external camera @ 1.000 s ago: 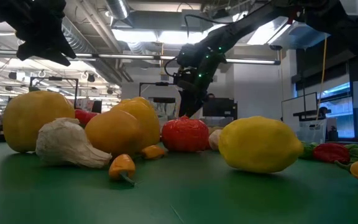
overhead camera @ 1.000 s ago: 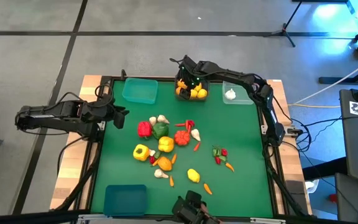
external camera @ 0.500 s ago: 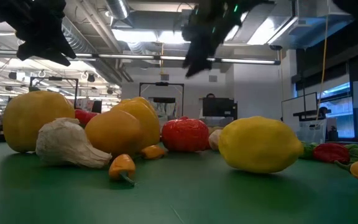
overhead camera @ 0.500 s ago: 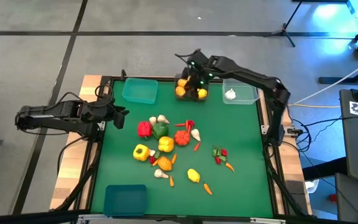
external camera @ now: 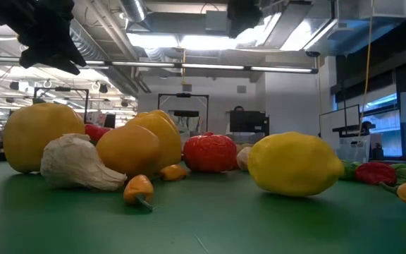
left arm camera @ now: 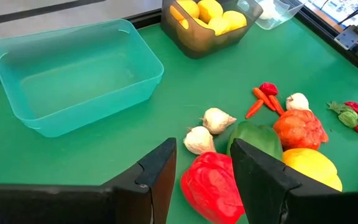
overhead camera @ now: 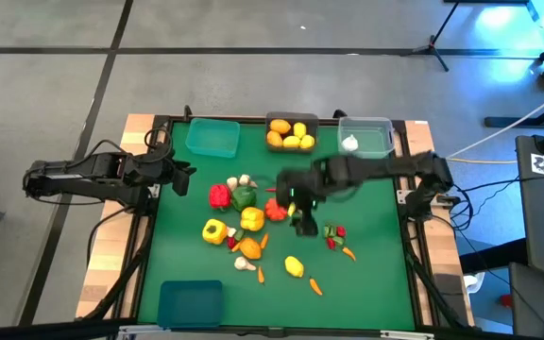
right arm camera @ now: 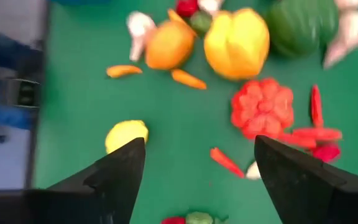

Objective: Sort produce into baskets
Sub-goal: Put the yellow lemon into the black bin

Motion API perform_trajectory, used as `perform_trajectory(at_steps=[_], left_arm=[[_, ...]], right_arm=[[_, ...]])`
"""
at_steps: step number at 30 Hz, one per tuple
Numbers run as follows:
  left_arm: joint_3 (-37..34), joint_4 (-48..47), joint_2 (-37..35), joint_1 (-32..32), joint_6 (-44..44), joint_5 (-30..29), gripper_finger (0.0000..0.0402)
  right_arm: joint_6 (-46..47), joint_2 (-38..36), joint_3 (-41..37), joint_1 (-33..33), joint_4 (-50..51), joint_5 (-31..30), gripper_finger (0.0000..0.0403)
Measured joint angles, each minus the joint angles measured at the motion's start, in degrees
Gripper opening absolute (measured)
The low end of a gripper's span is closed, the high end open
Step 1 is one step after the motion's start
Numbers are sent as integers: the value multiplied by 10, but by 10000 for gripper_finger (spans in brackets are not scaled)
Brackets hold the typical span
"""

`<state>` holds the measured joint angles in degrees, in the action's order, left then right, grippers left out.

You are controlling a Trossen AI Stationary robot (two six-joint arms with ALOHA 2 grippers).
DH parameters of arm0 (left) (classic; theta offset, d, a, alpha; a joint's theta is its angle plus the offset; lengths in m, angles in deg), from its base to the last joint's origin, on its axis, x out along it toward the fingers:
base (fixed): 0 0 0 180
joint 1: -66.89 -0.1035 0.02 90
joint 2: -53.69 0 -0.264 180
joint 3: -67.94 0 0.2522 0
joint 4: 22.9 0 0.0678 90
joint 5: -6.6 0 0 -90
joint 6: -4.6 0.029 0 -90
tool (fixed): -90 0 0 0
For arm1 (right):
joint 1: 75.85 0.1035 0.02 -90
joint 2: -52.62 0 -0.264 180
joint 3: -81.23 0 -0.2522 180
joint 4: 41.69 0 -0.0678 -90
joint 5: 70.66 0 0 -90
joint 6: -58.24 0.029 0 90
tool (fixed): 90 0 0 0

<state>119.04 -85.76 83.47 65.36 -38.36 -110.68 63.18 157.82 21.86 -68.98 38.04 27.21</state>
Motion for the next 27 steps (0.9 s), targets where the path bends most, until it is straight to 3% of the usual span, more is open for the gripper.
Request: perform_trajectory(at_steps=[4,12,17,27], left_arm=[[0,0,0,0,-1,0,150],[0,0,0,0,-19,0,150],[0,0,0,0,-19,1,150],[0,0,0,0,-7,16,150]], right_arm=[[113,25,0,65,2,-63,298],[293,65,0,114,7,-39,298],[312,85,-4,129,-22,-49,298],[387,86,-100,153,-169,-12,300]])
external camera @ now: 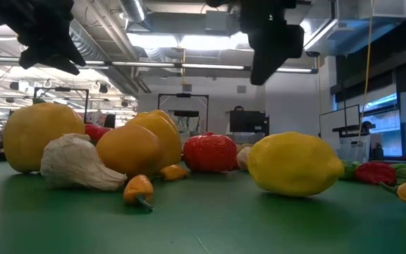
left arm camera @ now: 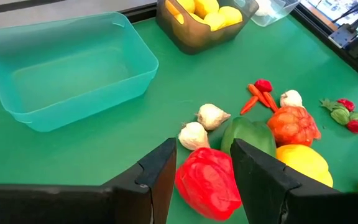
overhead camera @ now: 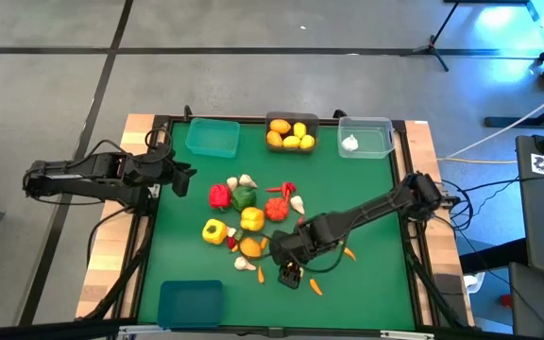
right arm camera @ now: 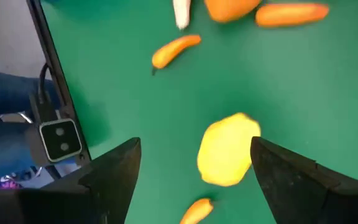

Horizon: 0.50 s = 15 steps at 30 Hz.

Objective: Sort produce into baskets
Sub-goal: Put the yellow lemon into the black bin

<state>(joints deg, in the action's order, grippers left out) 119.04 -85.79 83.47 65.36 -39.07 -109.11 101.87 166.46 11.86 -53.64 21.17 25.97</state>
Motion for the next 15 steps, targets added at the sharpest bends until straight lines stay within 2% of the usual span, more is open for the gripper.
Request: perform_trajectory(at_steps=[15], left_arm=[[0,0,0,0,-4,16,151]], right_arm=[[64,0,-63,7,-1,-71,301]])
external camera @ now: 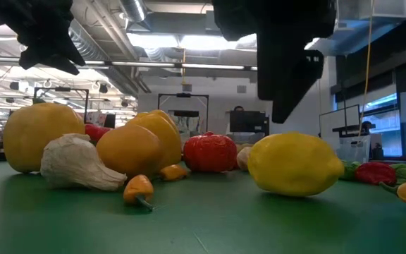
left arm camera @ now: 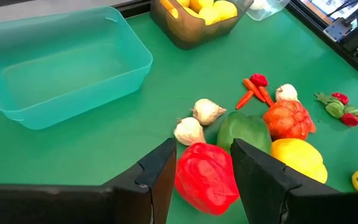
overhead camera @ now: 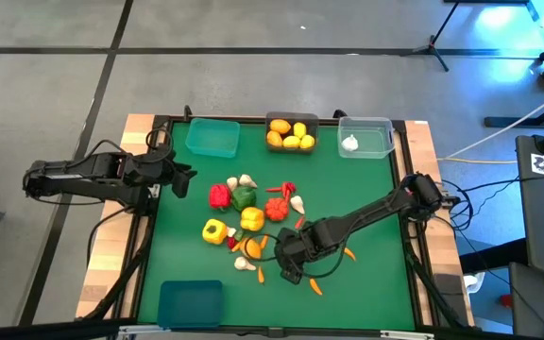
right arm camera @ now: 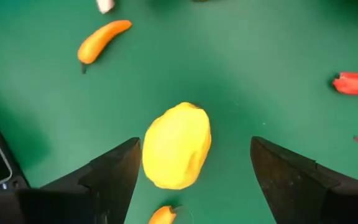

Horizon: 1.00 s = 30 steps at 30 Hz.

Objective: Sort produce into baskets
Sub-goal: Put the yellow lemon into the black bin

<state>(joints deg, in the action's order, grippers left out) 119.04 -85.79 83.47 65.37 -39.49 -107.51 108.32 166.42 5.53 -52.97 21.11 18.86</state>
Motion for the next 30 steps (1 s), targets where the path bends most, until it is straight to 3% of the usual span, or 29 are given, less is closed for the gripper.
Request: perform_trajectory(at_steps=[8,18,30], left_arm=[[0,-4,0,0,-8,0,151],[0,-4,0,0,-8,0,151],[0,-4,0,0,-8,0,151]], right_arm=[[50,0,-40,0,-79,-3,301],[90,0,-84,9,-92,-29,301],[126,0,-131,20,-134,-14,301]])
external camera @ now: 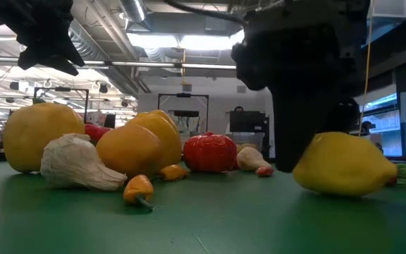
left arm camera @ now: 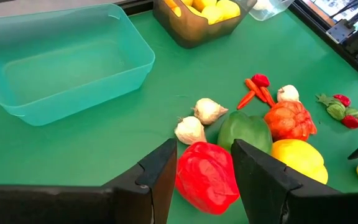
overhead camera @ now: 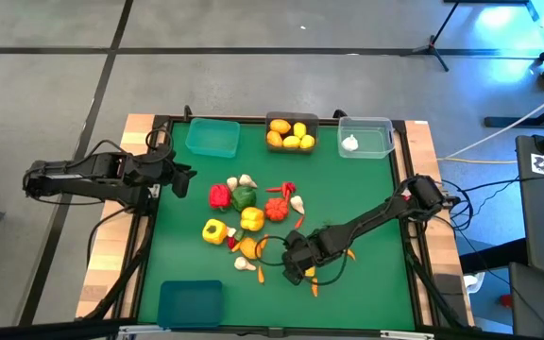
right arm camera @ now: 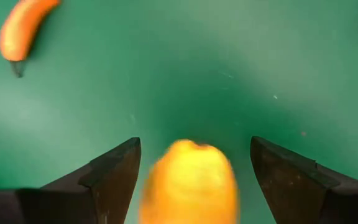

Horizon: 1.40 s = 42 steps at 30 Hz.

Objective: Sort produce into baskets
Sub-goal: Put the yellow lemon into the black bin

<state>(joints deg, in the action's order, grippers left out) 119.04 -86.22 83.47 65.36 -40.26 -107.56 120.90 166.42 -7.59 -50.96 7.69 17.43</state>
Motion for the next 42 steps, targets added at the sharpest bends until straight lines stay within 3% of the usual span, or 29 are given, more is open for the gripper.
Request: perform_trajectory(at_steps=[12,16,22,26,34,42], left_arm=[[0,0,0,0,1,0,151],[0,0,0,0,1,-1,151],[0,0,0,0,0,-1,151],[0,0,0,0,0,-1,151],[0,0,0,0,-1,-1,151],[0,0,0,0,-1,-1,151]], right_arm=[[20,6,-4,22,15,-2,293],[33,16,-2,30,22,-9,256],[33,18,0,32,24,-9,166],[10,15,21,25,48,-32,156],[-156,-6,79,-65,65,-41,157],[-381,-7,163,-210,157,-36,157]])
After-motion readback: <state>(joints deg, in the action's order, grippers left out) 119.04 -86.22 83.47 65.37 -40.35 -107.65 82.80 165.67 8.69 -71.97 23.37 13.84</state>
